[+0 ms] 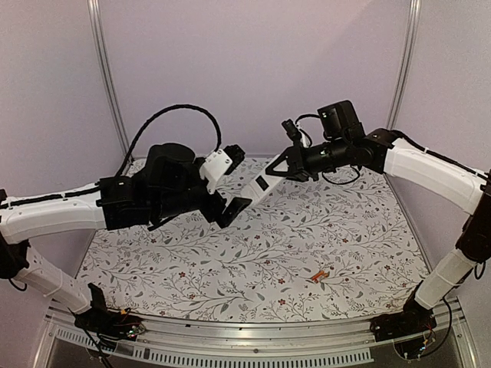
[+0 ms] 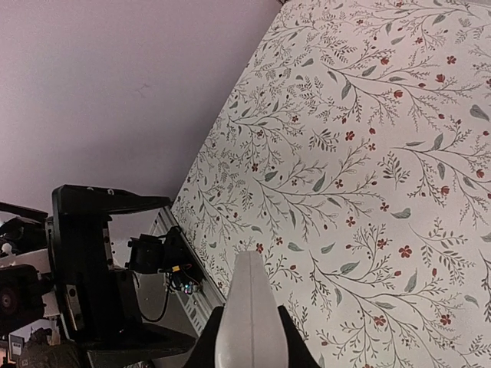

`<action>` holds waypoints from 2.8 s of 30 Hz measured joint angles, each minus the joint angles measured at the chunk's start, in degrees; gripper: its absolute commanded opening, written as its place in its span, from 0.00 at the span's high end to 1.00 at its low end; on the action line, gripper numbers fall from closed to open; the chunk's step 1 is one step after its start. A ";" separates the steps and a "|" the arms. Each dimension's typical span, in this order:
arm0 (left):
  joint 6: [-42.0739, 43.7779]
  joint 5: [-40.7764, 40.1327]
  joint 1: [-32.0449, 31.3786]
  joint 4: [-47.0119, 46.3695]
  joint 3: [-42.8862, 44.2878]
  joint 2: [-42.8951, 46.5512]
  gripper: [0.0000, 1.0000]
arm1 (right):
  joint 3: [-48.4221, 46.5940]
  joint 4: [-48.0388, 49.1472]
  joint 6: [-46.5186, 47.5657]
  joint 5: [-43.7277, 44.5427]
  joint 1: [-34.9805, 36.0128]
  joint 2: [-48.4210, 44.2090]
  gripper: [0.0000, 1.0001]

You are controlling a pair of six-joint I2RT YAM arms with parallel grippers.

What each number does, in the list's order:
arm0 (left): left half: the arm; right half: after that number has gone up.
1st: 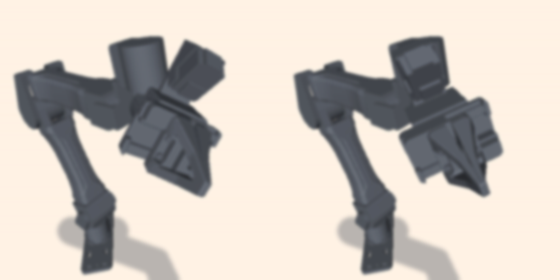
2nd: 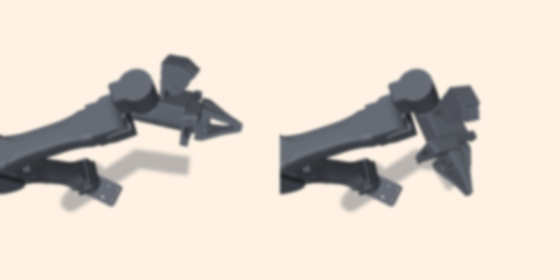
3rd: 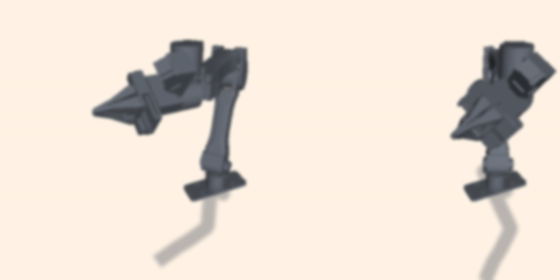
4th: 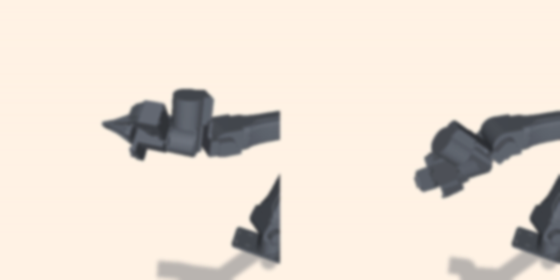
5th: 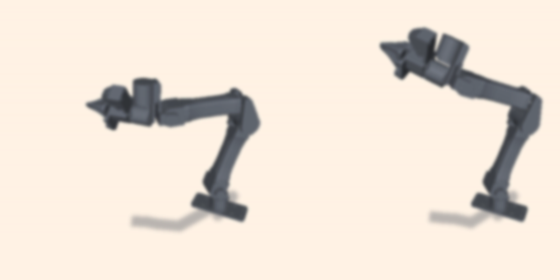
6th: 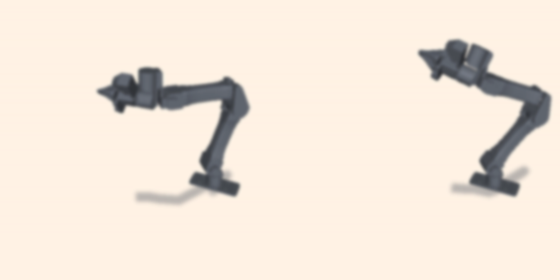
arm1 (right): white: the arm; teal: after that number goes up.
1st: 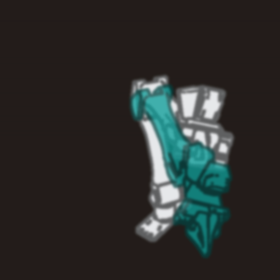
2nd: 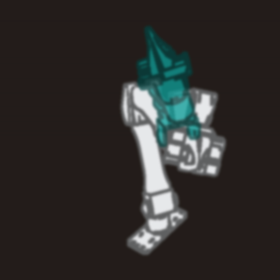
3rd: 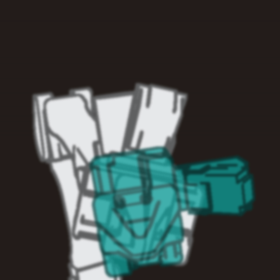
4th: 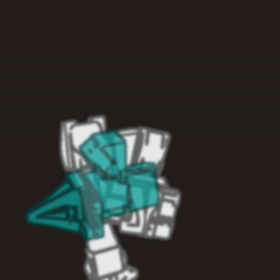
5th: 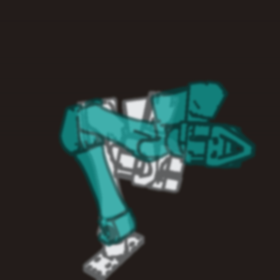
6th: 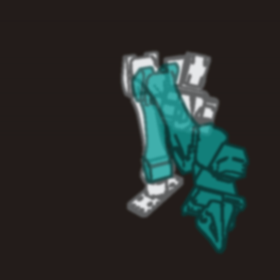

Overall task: Load the batteries into the remote control
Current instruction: Pass from the left arm to the right, then remove the battery cover at the center of the board, then place the battery cover at the center of the board.

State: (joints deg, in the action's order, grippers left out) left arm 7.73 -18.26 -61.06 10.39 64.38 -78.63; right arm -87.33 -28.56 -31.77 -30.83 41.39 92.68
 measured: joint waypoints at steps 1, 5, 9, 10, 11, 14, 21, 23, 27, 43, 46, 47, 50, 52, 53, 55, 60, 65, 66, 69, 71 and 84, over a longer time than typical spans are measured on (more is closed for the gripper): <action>-1.16 1.49 0.39 -0.28 -0.74 1.33 0.01 | 2.27 1.97 -0.52 -0.20 -0.98 -1.27 1.00; -8.92 9.33 4.17 -2.93 -4.79 7.17 0.03 | 8.72 9.25 -2.21 -1.01 -3.43 -5.66 1.00; -21.84 19.26 10.10 -10.10 -9.94 9.05 0.09 | 15.13 18.38 -4.28 -1.49 -4.31 -10.08 1.00; -25.00 21.22 10.97 -11.52 -10.93 8.81 0.10 | 16.61 20.83 -4.85 -1.62 -4.31 -10.88 1.00; -27.63 22.82 11.65 -12.76 -11.76 8.55 0.10 | 17.75 22.95 -5.42 -1.86 -4.28 -11.34 1.00; -35.36 26.88 12.35 -16.11 -13.75 7.87 0.11 | 20.59 28.15 -6.86 -2.34 -4.28 -11.98 1.00; -45.70 32.09 12.28 -22.82 -13.62 6.14 0.23 | 25.44 36.98 -10.64 -2.67 -4.26 -12.39 1.00; -47.15 32.70 12.13 -23.12 -12.52 4.28 0.27 | 25.77 38.53 -11.54 -2.78 -4.13 -12.39 1.00; -48.85 32.76 11.93 -22.60 -9.90 0.63 0.32 | 25.83 40.72 -12.44 -2.78 -3.48 -12.39 1.00; -51.67 31.98 11.82 -22.16 -6.71 -2.08 0.53 | 25.83 41.72 -12.76 -2.60 -1.42 -12.37 1.00; -51.95 31.93 11.76 -22.45 -6.69 -2.08 0.59 | 25.83 41.68 -12.55 -2.49 -1.40 -12.37 1.00; -52.19 31.89 11.74 -22.49 -6.67 -2.08 0.60 | 25.83 41.66 -12.41 -2.45 -1.40 -12.37 1.00; -52.33 31.71 11.72 -22.58 -6.69 -2.08 0.62 | 25.83 41.59 -12.15 -2.27 -1.40 -12.37 1.00; -52.39 31.61 11.78 -22.53 -6.69 -2.08 0.63 | 25.83 41.57 -12.02 -2.29 -1.42 -12.37 1.00; -52.43 31.56 11.85 -22.51 -6.71 -2.08 0.63 | 25.83 41.57 -11.96 -2.27 -1.42 -12.37 1.00; -52.48 31.54 11.96 -22.56 -6.80 -2.05 0.61 | 25.83 41.55 -11.91 -2.32 -1.55 -12.37 1.00; -52.63 31.26 12.09 -22.51 -7.06 -2.03 0.55 | 25.83 41.38 -11.96 -2.38 -1.81 -12.39 1.00; -52.57 30.95 12.17 -22.21 -7.06 -2.03 0.64 | 25.83 41.38 -12.11 -2.43 -2.01 -12.39 1.00; -52.61 30.91 12.17 -22.21 -7.06 -2.03 0.67 | 25.83 41.35 -12.15 -2.34 -2.03 -12.39 1.00; -52.35 30.84 12.17 -22.08 -7.06 -2.03 0.73 | 25.83 40.96 -12.20 -2.14 -2.29 -12.39 1.00; -52.19 30.67 12.20 -21.77 -7.06 -2.03 0.76 | 25.83 40.61 -12.17 -2.08 -2.51 -12.39 1.00; -51.58 30.12 12.33 -20.79 -7.67 -1.62 0.98 | 25.79 33.00 -9.77 2.40 -3.80 -14.03 1.00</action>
State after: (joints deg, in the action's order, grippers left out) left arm -43.86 11.86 -48.73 -10.39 56.71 -80.25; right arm -61.54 4.45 -41.54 -28.42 37.58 78.65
